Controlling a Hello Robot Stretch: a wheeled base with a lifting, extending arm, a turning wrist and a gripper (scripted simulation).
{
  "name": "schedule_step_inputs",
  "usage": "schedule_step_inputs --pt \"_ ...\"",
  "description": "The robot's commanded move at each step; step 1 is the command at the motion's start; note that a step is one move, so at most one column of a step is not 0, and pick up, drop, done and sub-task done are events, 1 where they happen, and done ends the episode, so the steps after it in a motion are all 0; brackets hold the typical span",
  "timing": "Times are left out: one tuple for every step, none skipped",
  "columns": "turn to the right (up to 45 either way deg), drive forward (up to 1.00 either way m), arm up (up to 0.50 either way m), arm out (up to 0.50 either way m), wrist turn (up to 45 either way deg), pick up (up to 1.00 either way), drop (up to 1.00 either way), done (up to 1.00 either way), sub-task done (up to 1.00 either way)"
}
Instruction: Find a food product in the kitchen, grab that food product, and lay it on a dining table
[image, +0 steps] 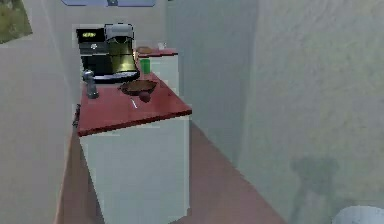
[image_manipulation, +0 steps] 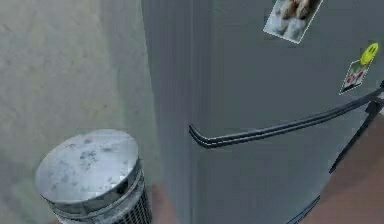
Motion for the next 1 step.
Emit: schedule_step_inputs --pt "-42.0 0.0 0.0 0.0 0.0 0.0 0.0 0.0 0.0"
